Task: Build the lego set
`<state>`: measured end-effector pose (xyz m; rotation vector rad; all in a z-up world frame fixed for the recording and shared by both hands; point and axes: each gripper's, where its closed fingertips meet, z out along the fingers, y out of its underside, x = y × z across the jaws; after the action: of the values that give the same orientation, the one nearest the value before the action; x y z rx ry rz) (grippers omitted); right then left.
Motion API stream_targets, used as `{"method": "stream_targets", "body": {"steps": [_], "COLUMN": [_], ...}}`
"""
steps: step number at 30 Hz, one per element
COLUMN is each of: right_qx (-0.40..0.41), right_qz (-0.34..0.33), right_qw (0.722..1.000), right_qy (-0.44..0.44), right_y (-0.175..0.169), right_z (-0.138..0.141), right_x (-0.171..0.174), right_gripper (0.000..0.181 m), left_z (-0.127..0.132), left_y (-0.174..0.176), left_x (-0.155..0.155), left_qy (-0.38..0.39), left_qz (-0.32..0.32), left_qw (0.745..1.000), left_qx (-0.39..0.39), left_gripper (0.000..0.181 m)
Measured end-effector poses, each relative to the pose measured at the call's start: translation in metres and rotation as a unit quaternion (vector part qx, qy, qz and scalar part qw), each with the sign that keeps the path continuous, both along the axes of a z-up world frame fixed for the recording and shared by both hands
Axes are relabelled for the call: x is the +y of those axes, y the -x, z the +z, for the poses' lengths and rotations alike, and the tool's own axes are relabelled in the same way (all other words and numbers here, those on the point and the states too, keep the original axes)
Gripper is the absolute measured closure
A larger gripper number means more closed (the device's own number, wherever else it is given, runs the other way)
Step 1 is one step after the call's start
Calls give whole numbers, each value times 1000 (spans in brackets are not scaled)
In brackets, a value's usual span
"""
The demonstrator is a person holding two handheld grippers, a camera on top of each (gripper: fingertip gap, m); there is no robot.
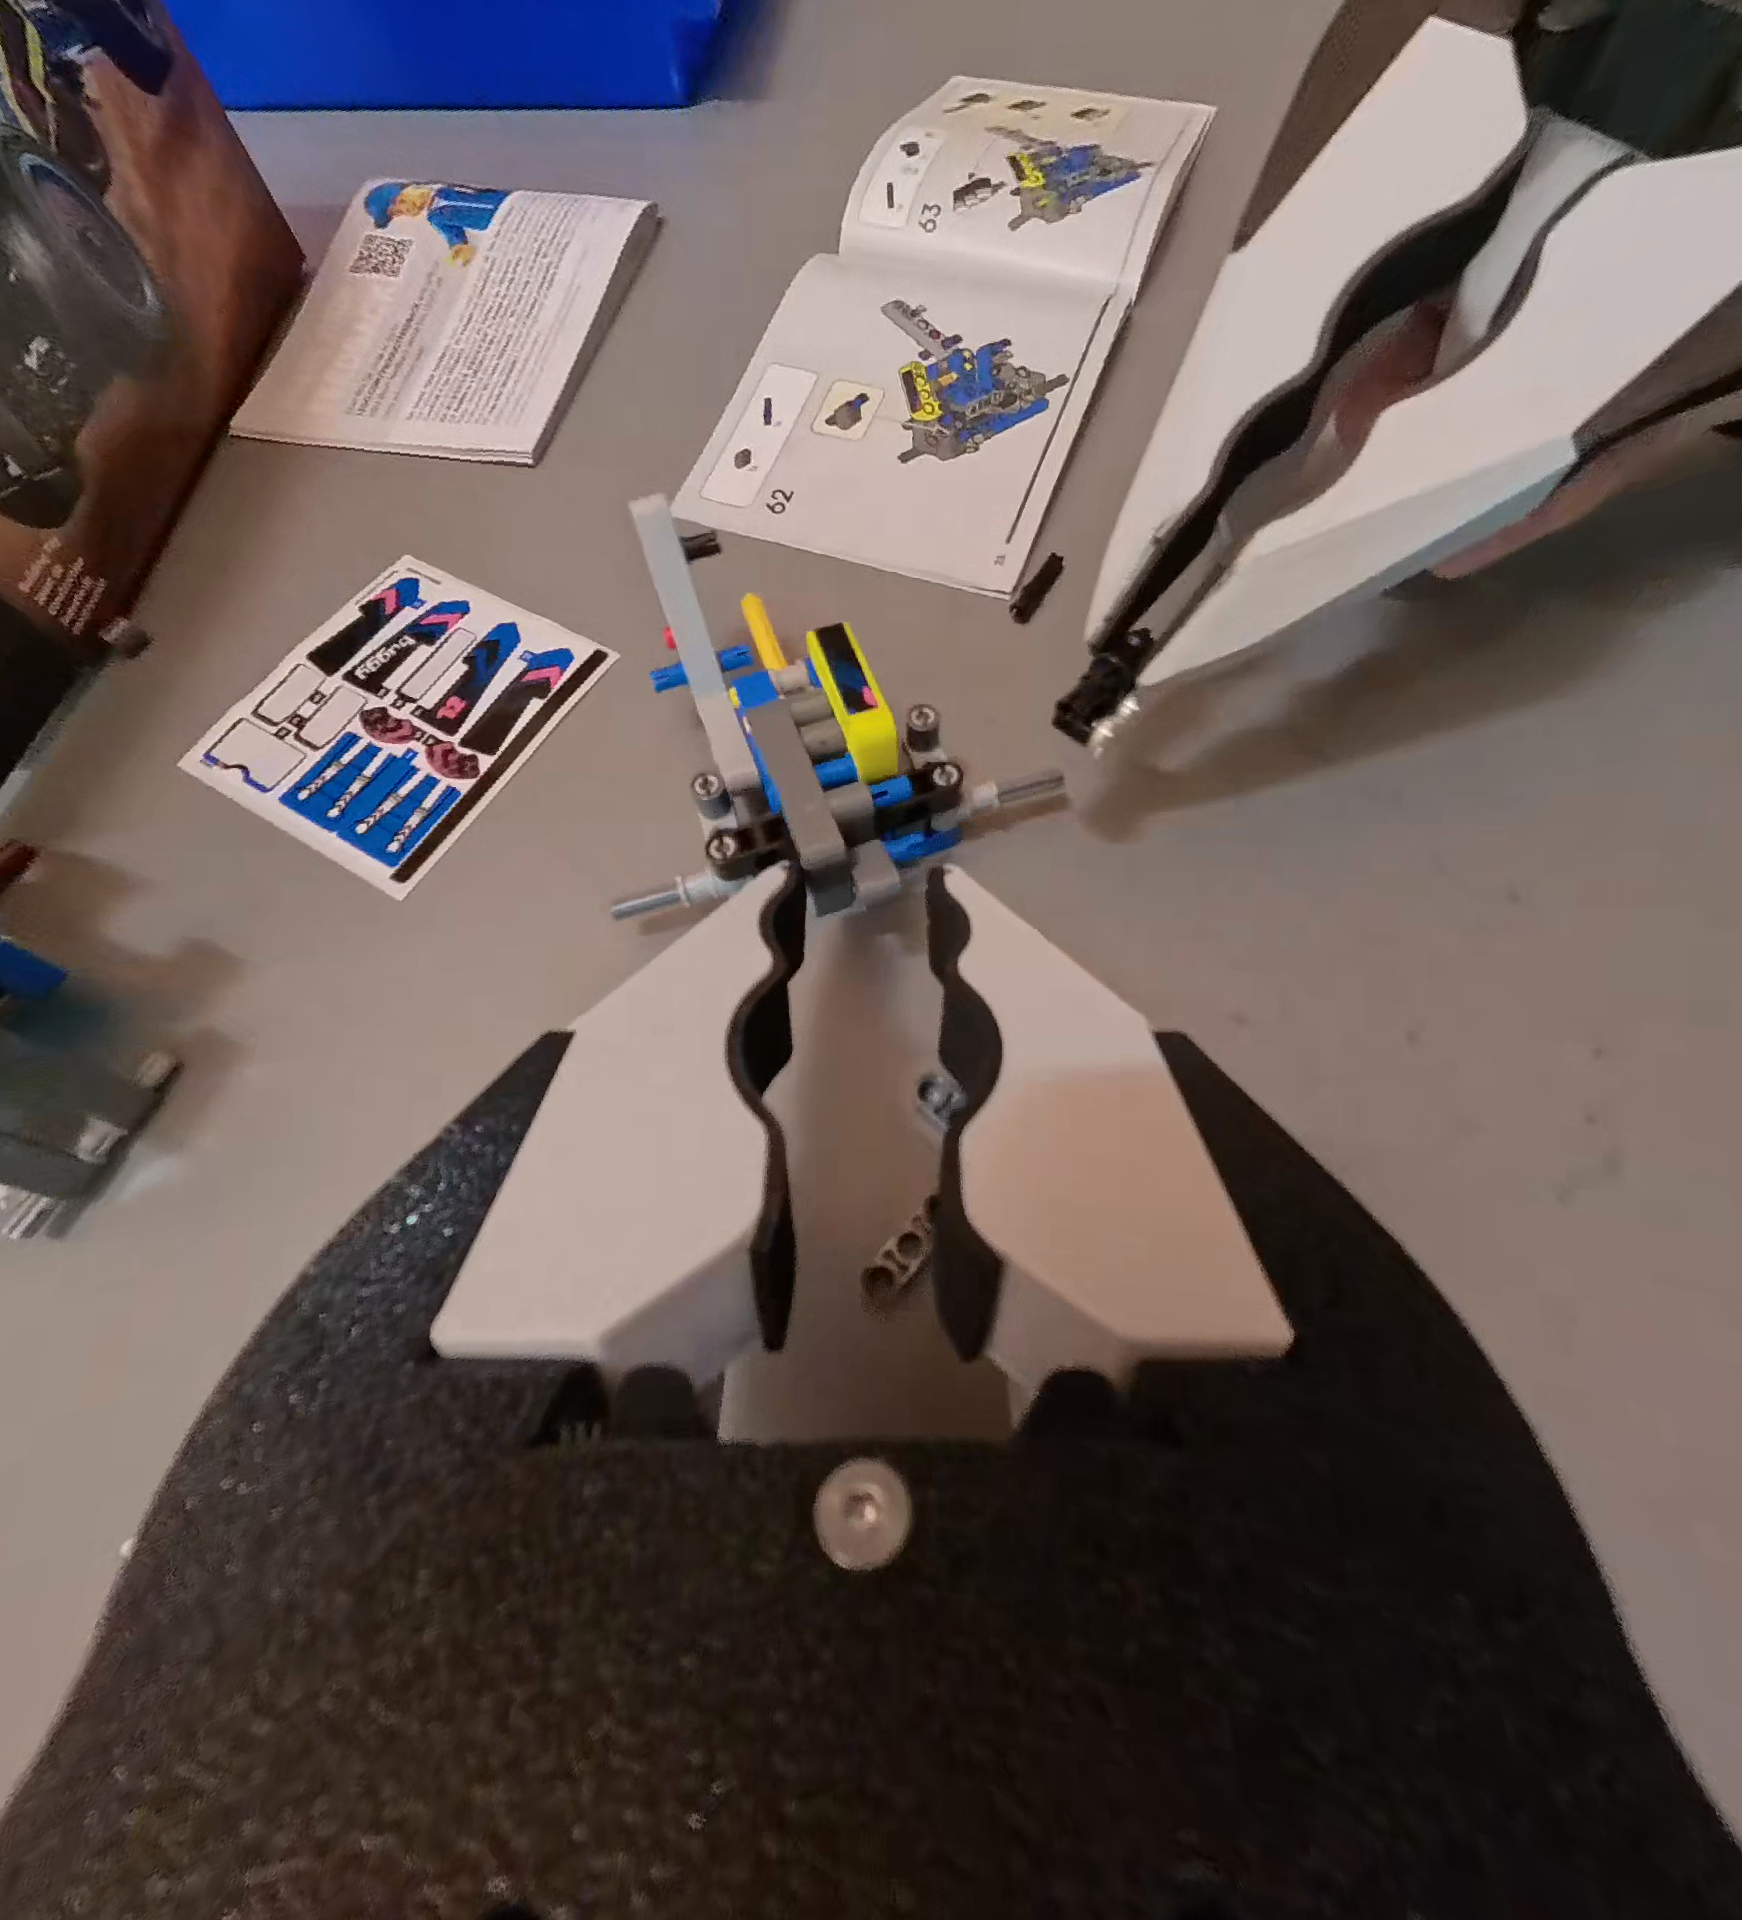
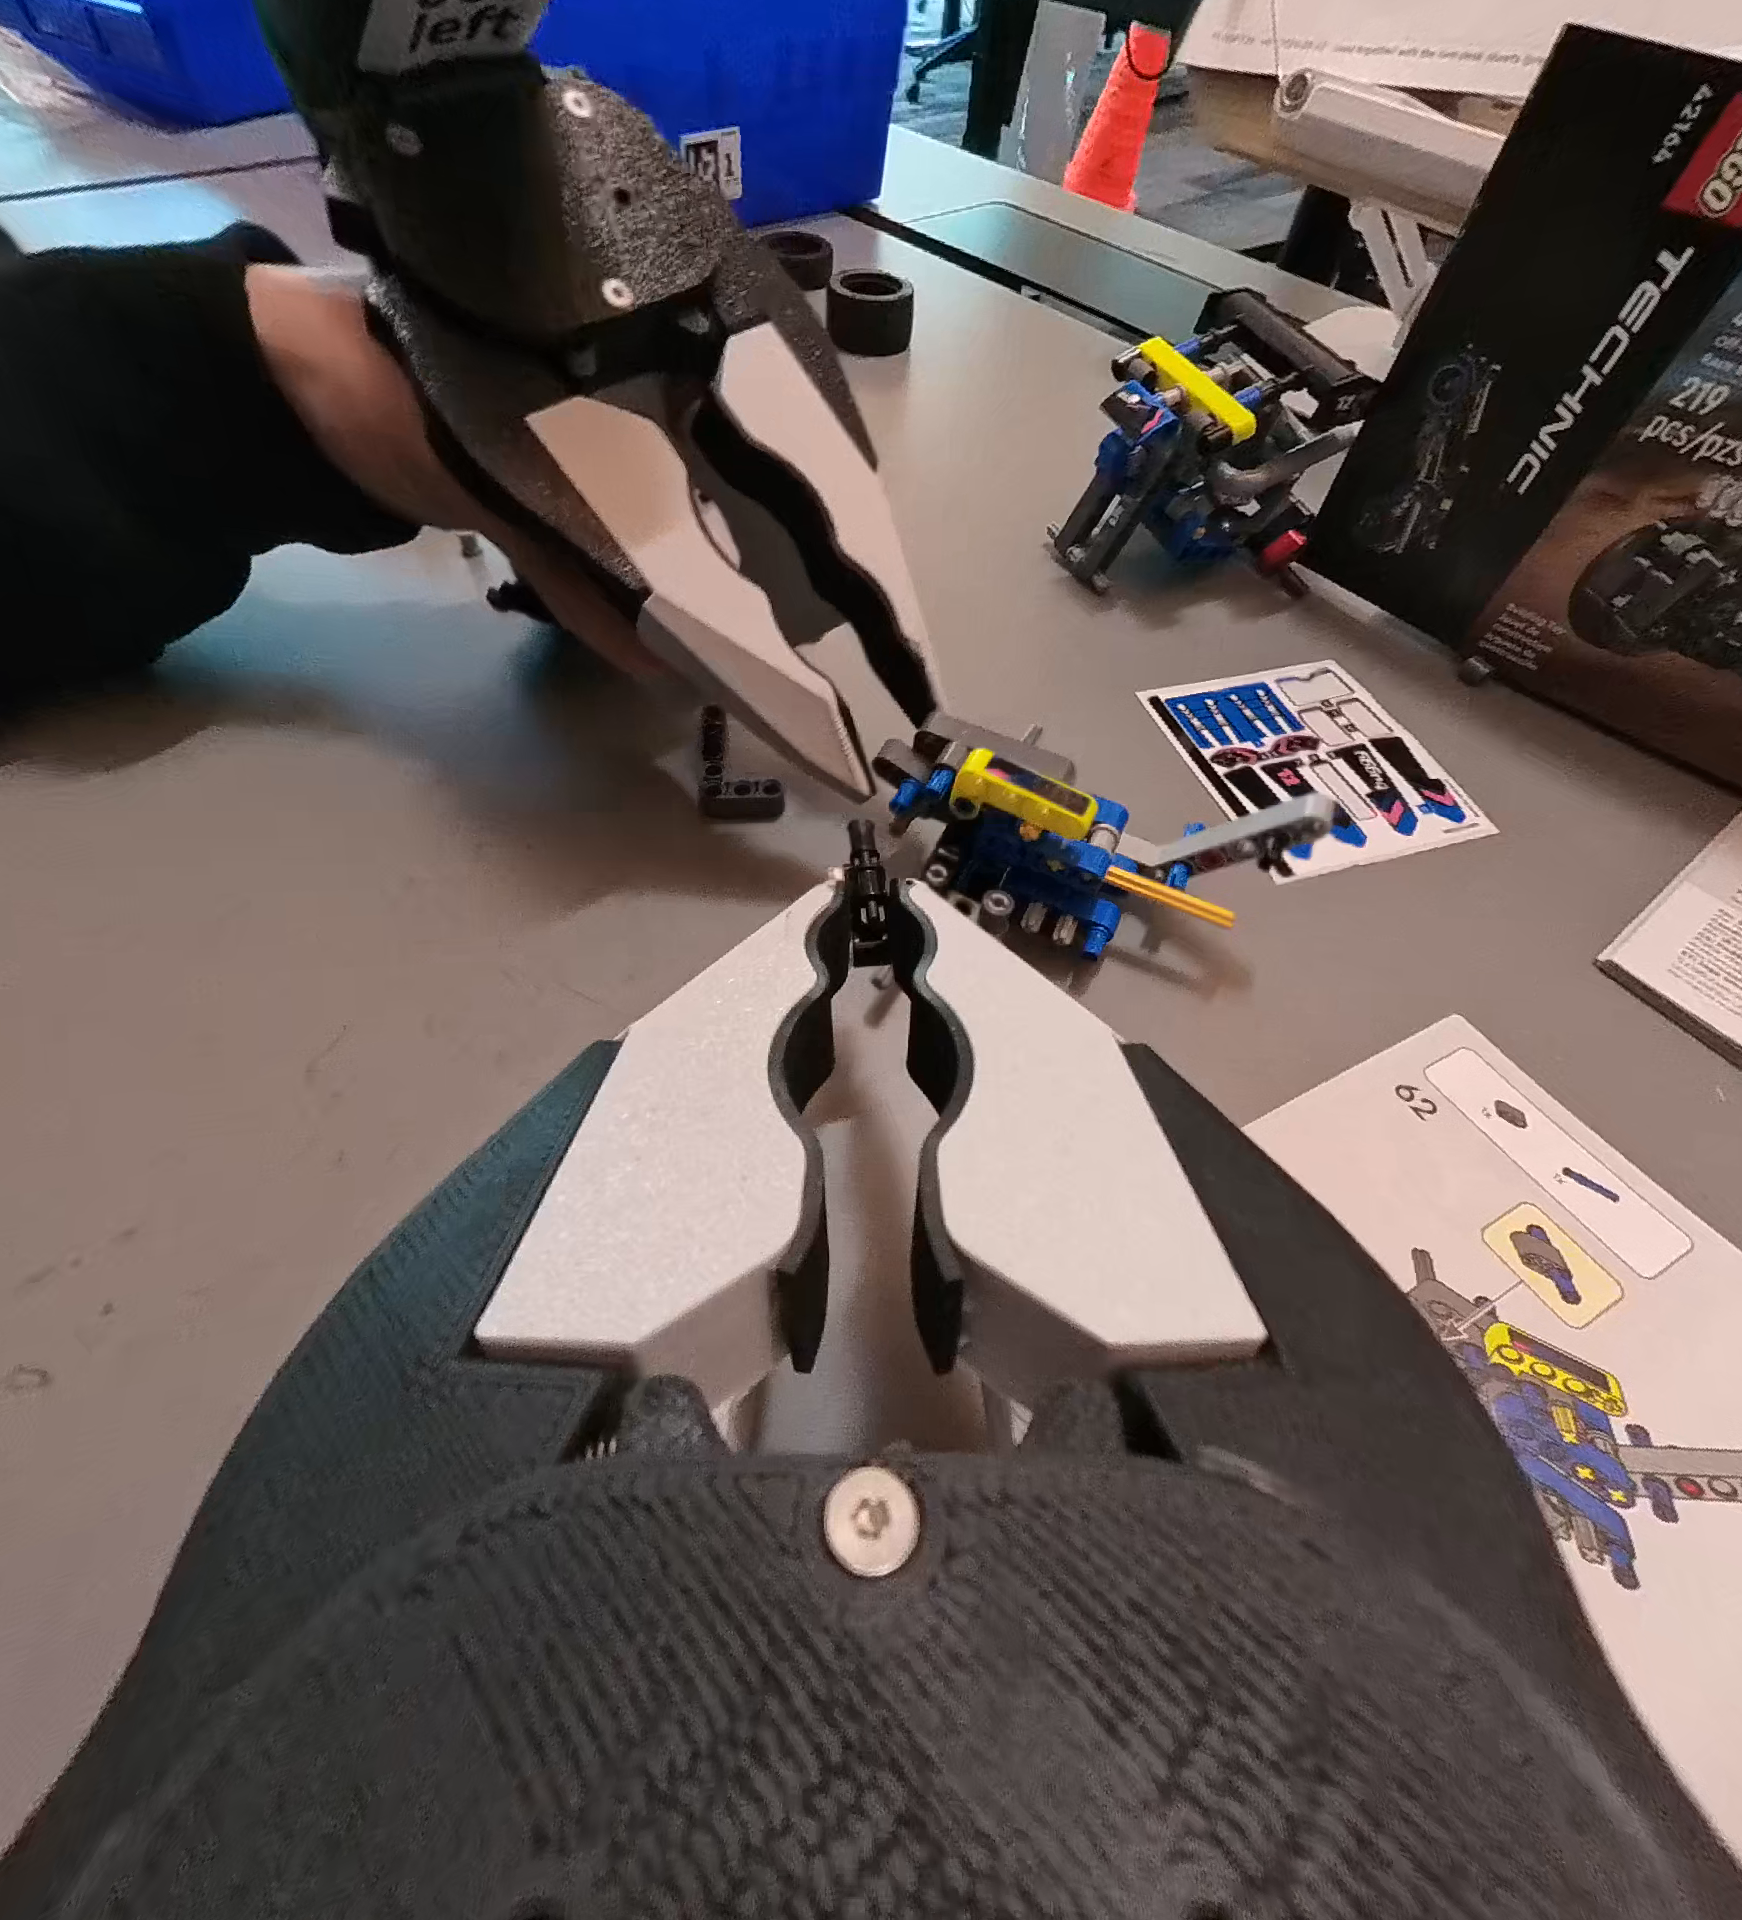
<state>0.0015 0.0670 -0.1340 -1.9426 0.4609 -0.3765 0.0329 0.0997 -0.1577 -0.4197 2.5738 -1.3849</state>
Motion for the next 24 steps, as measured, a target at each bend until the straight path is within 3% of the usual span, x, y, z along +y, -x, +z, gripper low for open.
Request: {"method": "stream_targets", "body": {"steps": [1, 10, 24], "right_qx": [1, 0, 17], "right_qz": [-1, -12, 19], "right_qw": [1000, 1000, 999], "right_qy": [-1, 23, 21], "right_y": [-1, -16, -22], "right_z": [0, -6, -9], "right_x": [-1, -6, -3], "right_gripper": [176, 176, 176], "left_z": [0, 3, 1], "left_y": [1, 10, 4], "left_x": [-1, -21, -23], "left_qy": [-4, -15, -9], "left_qz": [4, 15, 50], "left_qw": [1000, 999, 998], "left_qx": [-4, -39, -45], "left_gripper": [162, 163, 160]}}
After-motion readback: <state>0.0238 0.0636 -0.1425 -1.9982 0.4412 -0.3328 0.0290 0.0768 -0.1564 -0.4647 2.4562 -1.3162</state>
